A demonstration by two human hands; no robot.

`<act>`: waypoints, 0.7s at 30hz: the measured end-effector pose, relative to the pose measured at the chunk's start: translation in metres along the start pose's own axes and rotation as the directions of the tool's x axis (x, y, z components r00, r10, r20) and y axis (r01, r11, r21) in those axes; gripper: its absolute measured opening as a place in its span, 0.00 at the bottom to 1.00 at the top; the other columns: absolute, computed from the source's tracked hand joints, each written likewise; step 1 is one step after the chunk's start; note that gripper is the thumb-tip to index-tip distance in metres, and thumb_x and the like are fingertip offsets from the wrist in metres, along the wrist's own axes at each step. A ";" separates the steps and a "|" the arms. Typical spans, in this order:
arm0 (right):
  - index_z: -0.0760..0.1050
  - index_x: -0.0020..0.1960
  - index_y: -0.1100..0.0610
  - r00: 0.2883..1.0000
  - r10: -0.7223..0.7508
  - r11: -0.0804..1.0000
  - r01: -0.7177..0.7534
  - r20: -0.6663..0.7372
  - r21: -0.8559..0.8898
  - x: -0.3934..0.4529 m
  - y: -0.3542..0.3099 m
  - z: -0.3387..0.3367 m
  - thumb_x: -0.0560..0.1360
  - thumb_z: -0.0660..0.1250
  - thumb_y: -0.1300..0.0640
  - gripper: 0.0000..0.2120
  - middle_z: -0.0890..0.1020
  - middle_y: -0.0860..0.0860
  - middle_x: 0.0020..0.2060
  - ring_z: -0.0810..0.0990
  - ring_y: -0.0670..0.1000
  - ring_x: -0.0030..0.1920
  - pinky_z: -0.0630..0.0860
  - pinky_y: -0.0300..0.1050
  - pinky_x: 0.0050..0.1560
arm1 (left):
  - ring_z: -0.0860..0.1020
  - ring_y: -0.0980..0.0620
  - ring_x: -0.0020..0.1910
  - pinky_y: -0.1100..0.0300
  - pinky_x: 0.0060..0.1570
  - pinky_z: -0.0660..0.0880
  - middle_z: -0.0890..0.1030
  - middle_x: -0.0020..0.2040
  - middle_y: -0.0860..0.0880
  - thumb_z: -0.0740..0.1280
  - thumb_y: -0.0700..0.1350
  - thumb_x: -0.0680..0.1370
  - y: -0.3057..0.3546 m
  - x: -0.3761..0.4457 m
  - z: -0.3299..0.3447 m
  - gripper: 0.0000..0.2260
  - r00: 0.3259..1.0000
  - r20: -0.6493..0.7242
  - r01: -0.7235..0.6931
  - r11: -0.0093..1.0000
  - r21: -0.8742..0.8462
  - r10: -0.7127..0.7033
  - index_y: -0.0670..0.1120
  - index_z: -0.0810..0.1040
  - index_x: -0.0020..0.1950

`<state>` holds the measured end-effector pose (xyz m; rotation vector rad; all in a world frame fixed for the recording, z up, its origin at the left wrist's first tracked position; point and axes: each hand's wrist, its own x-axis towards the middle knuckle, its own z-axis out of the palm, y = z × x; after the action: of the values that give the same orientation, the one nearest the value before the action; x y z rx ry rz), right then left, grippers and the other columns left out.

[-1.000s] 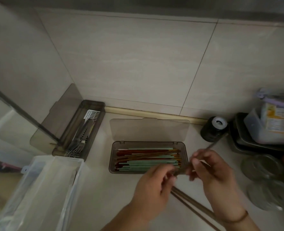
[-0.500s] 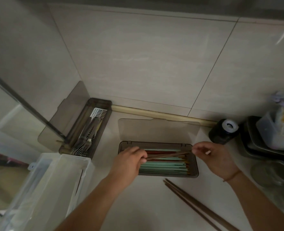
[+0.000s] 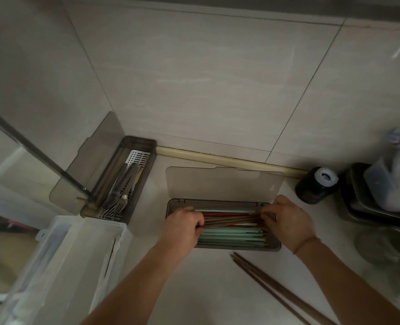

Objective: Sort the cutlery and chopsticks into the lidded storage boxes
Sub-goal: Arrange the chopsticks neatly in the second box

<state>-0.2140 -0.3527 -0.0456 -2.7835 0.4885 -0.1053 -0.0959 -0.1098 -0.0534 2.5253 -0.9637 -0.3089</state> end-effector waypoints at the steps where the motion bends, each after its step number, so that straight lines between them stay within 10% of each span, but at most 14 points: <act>1: 0.83 0.48 0.50 0.998 0.010 0.998 -0.007 -0.063 0.062 -0.005 -0.001 -0.001 0.73 0.70 0.57 0.05 0.75 0.48 0.38 0.77 0.50 0.36 0.72 0.41 0.33 | 0.75 0.53 0.46 0.59 0.44 0.74 0.73 0.43 0.55 0.70 0.49 0.75 0.001 -0.001 0.000 0.03 1.000 -0.019 -0.011 1.000 -0.008 0.011 0.52 0.80 0.46; 5: 0.79 0.45 0.48 0.946 0.100 0.984 -0.049 -0.309 0.170 -0.055 0.002 -0.008 0.71 0.71 0.59 0.07 0.73 0.43 0.35 0.72 0.44 0.31 0.72 0.40 0.29 | 0.74 0.53 0.44 0.59 0.42 0.74 0.76 0.44 0.53 0.67 0.48 0.75 0.014 -0.014 0.005 0.04 0.962 -0.218 -0.177 0.983 -0.037 0.165 0.50 0.79 0.48; 10: 0.82 0.40 0.47 0.974 0.108 0.994 -0.099 -0.201 0.053 -0.129 -0.014 0.019 0.64 0.75 0.50 0.05 0.81 0.47 0.37 0.81 0.52 0.34 0.74 0.37 0.26 | 0.71 0.54 0.42 0.61 0.41 0.70 0.75 0.42 0.53 0.66 0.44 0.76 0.041 -0.050 0.039 0.02 0.814 -0.149 -0.575 0.815 -0.074 0.561 0.50 0.77 0.47; 13: 0.84 0.40 0.52 0.989 0.118 0.989 -0.125 -0.088 -0.082 -0.143 -0.022 0.035 0.75 0.59 0.41 0.20 0.83 0.50 0.38 0.81 0.55 0.32 0.75 0.41 0.21 | 0.69 0.52 0.39 0.60 0.38 0.68 0.72 0.38 0.53 0.66 0.44 0.75 0.051 -0.068 0.060 0.02 0.700 -0.085 -0.713 0.701 -0.032 0.709 0.50 0.78 0.44; 16: 0.82 0.35 0.52 0.984 0.172 0.978 -0.176 -0.041 -0.112 -0.143 -0.029 0.033 0.62 0.78 0.50 0.08 0.81 0.49 0.35 0.80 0.55 0.31 0.73 0.40 0.20 | 0.68 0.53 0.38 0.60 0.37 0.69 0.72 0.37 0.53 0.67 0.45 0.76 0.059 -0.078 0.070 0.02 0.711 -0.083 -0.703 0.709 -0.061 0.698 0.51 0.77 0.44; 21: 0.76 0.31 0.47 0.977 0.203 0.979 -0.204 0.064 0.012 -0.145 -0.037 0.007 0.44 0.85 0.57 0.23 0.77 0.43 0.28 0.79 0.51 0.29 0.67 0.34 0.20 | 0.72 0.52 0.39 0.60 0.40 0.74 0.77 0.39 0.52 0.69 0.45 0.76 0.064 -0.087 0.068 0.01 0.755 -0.083 -0.656 0.747 -0.112 0.650 0.51 0.80 0.45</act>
<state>-0.3376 -0.2680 -0.0433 -2.6907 0.7487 0.0236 -0.2206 -0.1146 -0.0796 1.8969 -1.6690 -0.0963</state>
